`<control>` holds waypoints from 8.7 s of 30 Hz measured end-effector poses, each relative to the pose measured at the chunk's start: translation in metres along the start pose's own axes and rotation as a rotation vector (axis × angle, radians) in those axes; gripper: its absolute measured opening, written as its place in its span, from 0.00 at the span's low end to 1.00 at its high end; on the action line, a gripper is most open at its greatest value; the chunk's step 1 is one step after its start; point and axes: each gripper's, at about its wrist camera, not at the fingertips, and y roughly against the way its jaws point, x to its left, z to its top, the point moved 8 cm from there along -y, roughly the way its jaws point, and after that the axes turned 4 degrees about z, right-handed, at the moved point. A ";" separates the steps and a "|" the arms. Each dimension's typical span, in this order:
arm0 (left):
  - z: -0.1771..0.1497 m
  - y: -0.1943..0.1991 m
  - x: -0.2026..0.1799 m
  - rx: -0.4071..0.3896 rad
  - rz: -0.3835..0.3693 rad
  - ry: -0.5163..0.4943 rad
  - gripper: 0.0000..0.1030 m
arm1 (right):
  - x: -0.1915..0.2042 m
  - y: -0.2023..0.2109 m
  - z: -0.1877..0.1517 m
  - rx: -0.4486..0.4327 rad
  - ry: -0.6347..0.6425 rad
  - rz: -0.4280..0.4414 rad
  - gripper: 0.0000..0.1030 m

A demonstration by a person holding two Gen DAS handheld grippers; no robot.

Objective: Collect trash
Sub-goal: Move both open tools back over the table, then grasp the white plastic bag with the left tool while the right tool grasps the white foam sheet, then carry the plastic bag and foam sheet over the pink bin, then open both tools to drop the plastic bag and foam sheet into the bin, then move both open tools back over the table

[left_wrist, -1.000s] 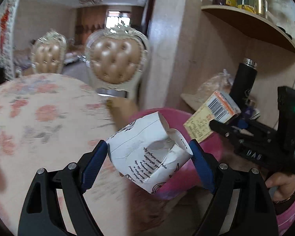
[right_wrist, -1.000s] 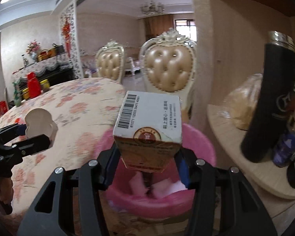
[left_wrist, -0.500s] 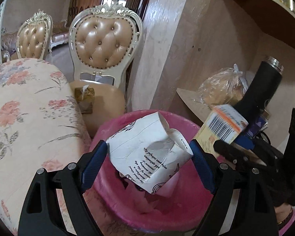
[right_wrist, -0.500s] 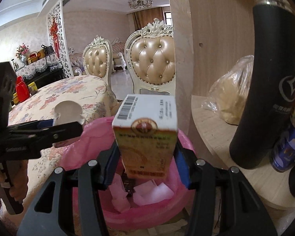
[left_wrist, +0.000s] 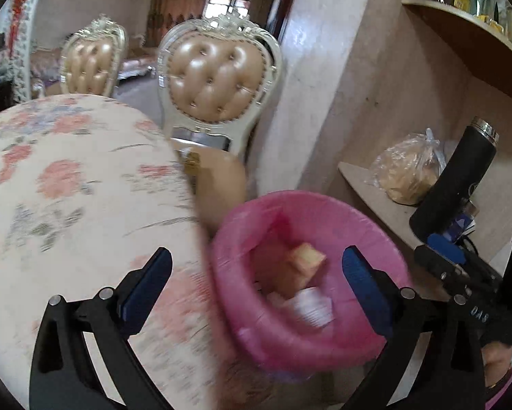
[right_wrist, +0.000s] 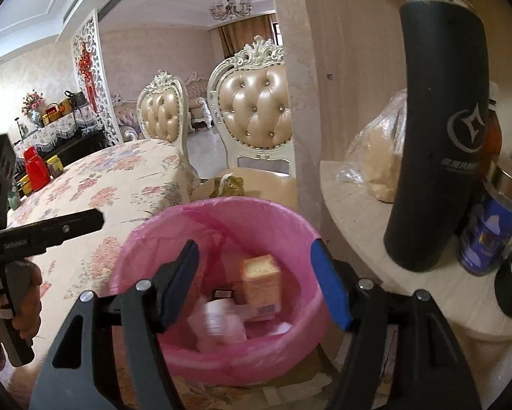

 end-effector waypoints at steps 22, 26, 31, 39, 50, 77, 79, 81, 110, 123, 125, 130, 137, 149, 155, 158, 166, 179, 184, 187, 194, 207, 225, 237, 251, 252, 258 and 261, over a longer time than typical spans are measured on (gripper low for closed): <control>-0.146 0.262 0.244 -0.131 0.589 0.281 0.92 | 0.326 -0.038 -0.046 0.143 0.341 0.473 0.77; -0.177 0.315 0.292 -0.142 0.746 0.365 0.92 | 0.386 -0.044 -0.056 0.161 0.413 0.555 0.77; -0.213 0.374 0.349 -0.142 0.881 0.484 0.92 | 0.469 -0.048 -0.061 0.177 0.524 0.663 0.77; -0.248 0.430 0.419 -0.085 1.016 0.600 0.92 | 0.598 -0.063 -0.055 0.208 0.686 0.807 0.77; -0.257 0.417 0.487 -0.017 0.990 0.695 0.92 | 0.661 -0.153 -0.075 0.402 0.706 0.706 0.77; -0.259 0.380 0.555 0.004 0.946 0.813 0.92 | 0.681 -0.215 -0.087 0.351 0.901 0.682 0.74; -0.257 0.381 0.557 -0.012 0.954 0.820 0.92 | 0.681 -0.213 -0.089 0.341 0.910 0.683 0.72; -0.256 0.382 0.559 -0.025 0.956 0.831 0.92 | 0.681 -0.211 -0.088 0.324 0.921 0.683 0.70; -0.223 0.435 0.436 -0.232 0.969 0.664 0.49 | 0.637 -0.017 -0.044 0.102 0.844 0.922 0.68; -0.233 0.398 0.353 -0.184 0.872 0.559 0.49 | 0.528 0.024 -0.071 0.112 0.763 0.848 0.68; -0.231 0.390 0.342 -0.174 0.859 0.534 0.49 | 0.504 0.026 -0.076 0.111 0.740 0.807 0.69; -0.220 0.366 0.307 -0.172 0.790 0.462 0.49 | 0.455 0.027 -0.080 0.114 0.660 0.734 0.69; -0.193 0.321 0.252 -0.163 0.664 0.332 0.49 | 0.377 0.024 -0.067 0.101 0.542 0.607 0.69; -0.139 0.229 0.170 -0.100 0.431 0.139 0.49 | 0.251 0.011 -0.041 0.087 0.359 0.375 0.69; -0.117 0.178 0.129 -0.049 0.338 0.043 0.49 | 0.186 0.011 -0.026 0.056 0.271 0.251 0.69; -0.105 0.157 0.108 -0.038 0.300 -0.002 0.49 | 0.157 0.012 -0.019 0.040 0.234 0.192 0.69; -0.074 0.112 0.055 -0.030 0.217 -0.107 0.49 | 0.092 0.012 -0.009 0.014 0.154 0.066 0.69; -0.027 0.039 -0.020 -0.025 0.089 -0.194 0.49 | 0.020 0.007 -0.003 -0.008 0.044 -0.053 0.69; -0.010 0.006 -0.044 -0.012 0.038 -0.220 0.49 | 0.007 -0.007 -0.005 0.020 0.044 -0.091 0.69; -0.003 -0.011 -0.058 0.010 0.003 -0.235 0.49 | 0.000 -0.016 -0.004 0.028 0.043 -0.111 0.69; 0.003 -0.040 -0.064 0.051 0.005 -0.253 0.50 | -0.005 -0.032 0.001 0.050 0.082 -0.112 0.73; -0.011 -0.043 -0.048 0.063 0.023 -0.271 0.60 | -0.018 -0.010 -0.005 0.036 0.017 -0.108 0.79; -0.026 0.079 0.024 -0.136 0.250 -0.251 0.94 | 0.070 0.011 0.008 -0.013 0.079 0.061 0.86; -0.092 0.246 0.205 -0.196 0.690 -0.014 0.94 | 0.272 -0.035 -0.016 0.085 0.275 0.386 0.86; -0.202 0.372 0.373 -0.148 0.912 0.431 0.94 | 0.453 -0.040 -0.078 0.204 0.487 0.628 0.86; -0.204 0.372 0.382 -0.139 0.908 0.452 0.94 | 0.459 -0.041 -0.079 0.205 0.492 0.632 0.86; -0.198 0.353 0.425 -0.087 0.897 0.513 0.94 | 0.494 -0.055 -0.074 0.213 0.503 0.645 0.86; -0.193 0.342 0.442 -0.068 0.895 0.537 0.94 | 0.507 -0.074 -0.066 0.226 0.488 0.639 0.86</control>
